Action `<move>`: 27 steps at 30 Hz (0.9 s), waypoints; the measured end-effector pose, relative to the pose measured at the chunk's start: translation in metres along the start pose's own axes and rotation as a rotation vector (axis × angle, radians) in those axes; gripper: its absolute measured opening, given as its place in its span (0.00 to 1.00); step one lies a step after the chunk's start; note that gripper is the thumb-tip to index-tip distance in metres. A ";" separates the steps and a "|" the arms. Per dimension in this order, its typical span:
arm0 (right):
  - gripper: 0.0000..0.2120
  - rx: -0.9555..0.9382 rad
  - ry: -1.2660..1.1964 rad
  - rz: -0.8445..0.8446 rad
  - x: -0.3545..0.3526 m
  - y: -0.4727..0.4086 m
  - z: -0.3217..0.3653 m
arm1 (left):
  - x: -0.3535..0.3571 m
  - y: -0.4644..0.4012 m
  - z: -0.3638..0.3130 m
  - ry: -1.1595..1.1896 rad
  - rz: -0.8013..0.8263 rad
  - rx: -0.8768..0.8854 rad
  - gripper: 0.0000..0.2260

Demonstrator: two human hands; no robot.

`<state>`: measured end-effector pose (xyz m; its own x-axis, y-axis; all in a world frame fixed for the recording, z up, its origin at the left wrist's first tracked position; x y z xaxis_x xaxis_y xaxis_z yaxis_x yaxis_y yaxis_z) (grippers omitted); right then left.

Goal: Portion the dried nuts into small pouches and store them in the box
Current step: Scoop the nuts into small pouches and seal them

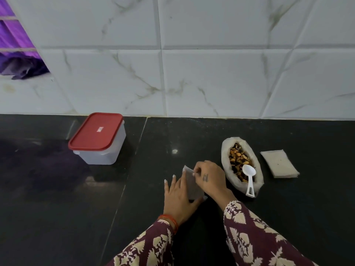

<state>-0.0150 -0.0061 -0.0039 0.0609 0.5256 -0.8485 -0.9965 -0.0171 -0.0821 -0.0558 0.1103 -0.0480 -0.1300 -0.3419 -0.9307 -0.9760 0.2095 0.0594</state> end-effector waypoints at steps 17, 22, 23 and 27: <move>0.06 0.288 -0.780 0.142 -0.048 0.017 -0.004 | -0.072 -0.025 -0.017 -0.286 -0.180 0.250 0.44; 0.10 0.329 -0.896 0.282 -0.053 0.017 -0.002 | -0.078 -0.028 -0.017 -0.083 -0.108 0.224 0.37; 0.11 0.295 -0.845 0.287 -0.055 0.018 0.000 | -0.078 -0.029 -0.017 -0.052 -0.105 0.223 0.36; 0.08 0.198 -0.706 0.192 -0.060 0.017 0.004 | -0.076 -0.028 -0.016 0.040 -0.079 0.244 0.36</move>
<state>-0.0363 -0.0341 0.0478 -0.0993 0.9497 -0.2968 -0.9816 -0.0447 0.1855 -0.0211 0.1161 0.0266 -0.0663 -0.4006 -0.9139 -0.9132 0.3935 -0.1063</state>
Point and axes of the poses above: each hand's wrist, its own y-axis away from the middle knuckle, its own x-axis out of the palm, z = x × y, the point moved 4 cm from there along -y, towards the middle knuckle, and after that the axes turned 8 degrees about -y, right-handed, at the moved point
